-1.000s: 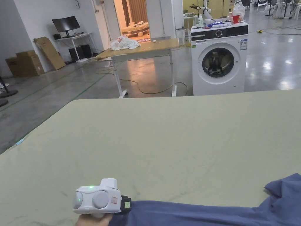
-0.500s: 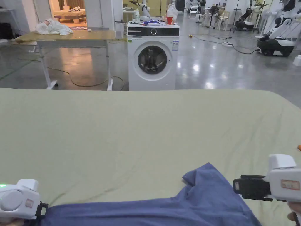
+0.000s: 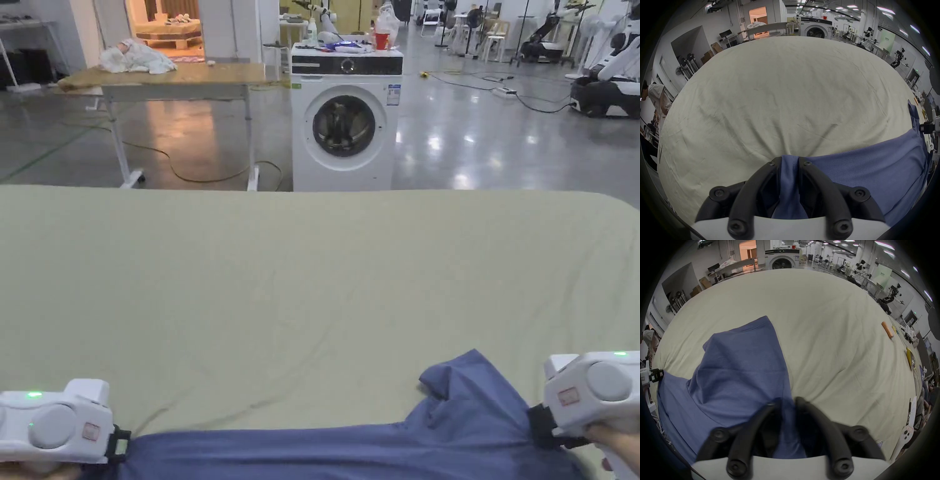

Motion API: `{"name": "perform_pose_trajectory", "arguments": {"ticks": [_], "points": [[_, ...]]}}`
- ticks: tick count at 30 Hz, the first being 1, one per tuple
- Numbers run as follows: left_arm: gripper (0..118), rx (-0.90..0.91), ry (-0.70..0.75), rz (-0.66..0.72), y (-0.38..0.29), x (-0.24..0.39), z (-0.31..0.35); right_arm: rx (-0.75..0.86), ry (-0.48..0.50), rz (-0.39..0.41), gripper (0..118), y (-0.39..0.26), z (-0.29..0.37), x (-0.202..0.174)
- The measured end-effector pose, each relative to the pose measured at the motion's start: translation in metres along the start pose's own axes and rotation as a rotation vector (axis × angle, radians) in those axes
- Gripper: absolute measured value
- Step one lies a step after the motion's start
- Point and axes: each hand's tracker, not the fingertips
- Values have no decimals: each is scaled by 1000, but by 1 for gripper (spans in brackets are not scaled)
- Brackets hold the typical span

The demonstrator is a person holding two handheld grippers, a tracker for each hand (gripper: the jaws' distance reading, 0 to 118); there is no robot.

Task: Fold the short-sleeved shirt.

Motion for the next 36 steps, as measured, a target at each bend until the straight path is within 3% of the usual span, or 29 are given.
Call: {"name": "perform_pose_trajectory", "arguments": {"ticks": [2,4,7,11,14,17,19,26,29,30,31,33,36], "points": [[14,-2,-1,-2,6,-3,3,25,36,-53,1,-4,5,7],[1,32,-29,7,5,-10,22,107,61,-71,0,-17,30,7],[1,199,-139,71,-12,-24,73,219,154,-50,0,-44,75,13],[1,324,-203,61,-70,-34,144,337,188,-26,0,-109,137,17],[1,330,-167,49,-127,-31,175,374,186,-74,0,-170,166,24],[1,240,-148,70,-173,-35,178,406,175,-151,0,-228,180,23],[1,210,-177,137,-197,-37,167,377,180,-149,0,-258,179,19],[1,200,-90,63,-229,-27,163,336,137,-212,0,-286,168,13],[2,206,-100,84,-229,-31,157,342,123,-186,0,-282,163,7],[14,225,-96,86,-230,-31,157,349,121,-164,7,-280,161,4],[32,238,-77,86,-230,-29,157,354,106,-141,25,-279,161,2],[79,252,63,71,-226,-25,163,387,54,-121,79,-279,165,-1],[84,437,49,51,-225,-17,194,485,68,-163,80,-278,187,-4]]}}
